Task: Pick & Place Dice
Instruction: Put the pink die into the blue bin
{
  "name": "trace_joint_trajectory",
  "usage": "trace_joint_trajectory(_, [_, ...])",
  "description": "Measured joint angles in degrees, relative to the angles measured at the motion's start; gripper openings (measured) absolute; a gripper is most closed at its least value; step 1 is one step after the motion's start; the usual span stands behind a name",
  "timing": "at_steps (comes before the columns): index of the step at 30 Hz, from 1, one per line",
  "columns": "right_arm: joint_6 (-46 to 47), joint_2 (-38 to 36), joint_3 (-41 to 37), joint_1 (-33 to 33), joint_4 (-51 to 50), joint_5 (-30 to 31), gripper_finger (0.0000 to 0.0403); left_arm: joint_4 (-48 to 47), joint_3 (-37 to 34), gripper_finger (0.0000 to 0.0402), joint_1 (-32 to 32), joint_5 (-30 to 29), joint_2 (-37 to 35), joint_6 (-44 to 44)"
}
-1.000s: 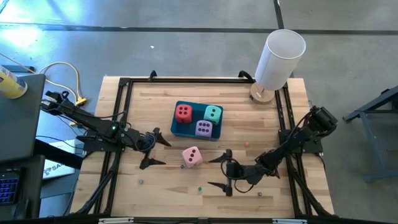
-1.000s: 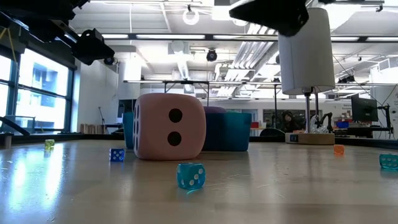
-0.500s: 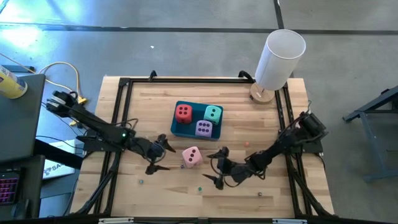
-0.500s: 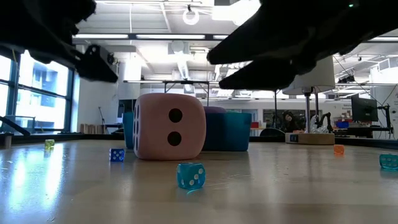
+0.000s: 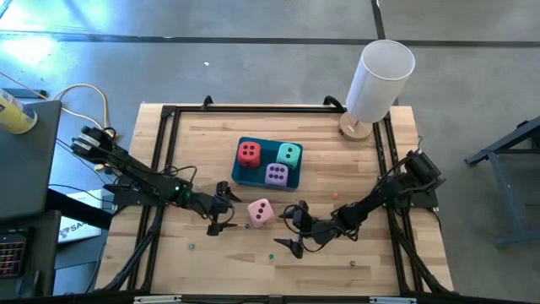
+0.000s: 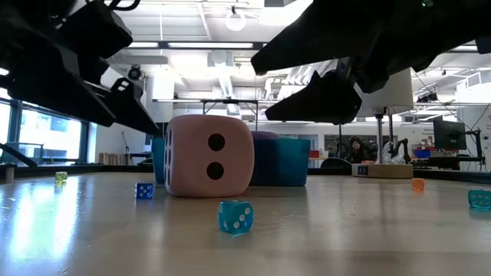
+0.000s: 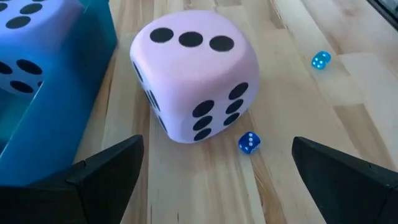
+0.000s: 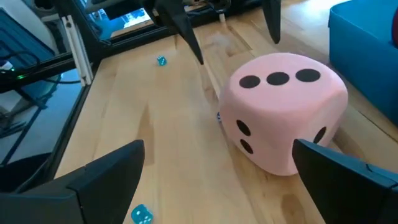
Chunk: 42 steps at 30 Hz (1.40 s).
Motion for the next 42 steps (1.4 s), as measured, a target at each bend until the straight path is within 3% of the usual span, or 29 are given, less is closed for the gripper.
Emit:
trace_joint_trajectory(8, [0.5,0.0,0.0,-1.1,-2.2,4.9,0.04,1.8,0.0,0.04,1.7,-0.2,0.0,-1.3])
trace_joint_trajectory(25, [3.1,6.2,0.0,-5.0,4.4,-1.6,0.04,3.1,0.0,0.04,1.8,-0.2,0.0,-0.7])
trace_joint_trajectory(42, [1.4,6.3,0.0,-5.6,8.2,-2.1,0.04,4.4,0.0,0.04,1.8,-0.3,0.0,-0.3])
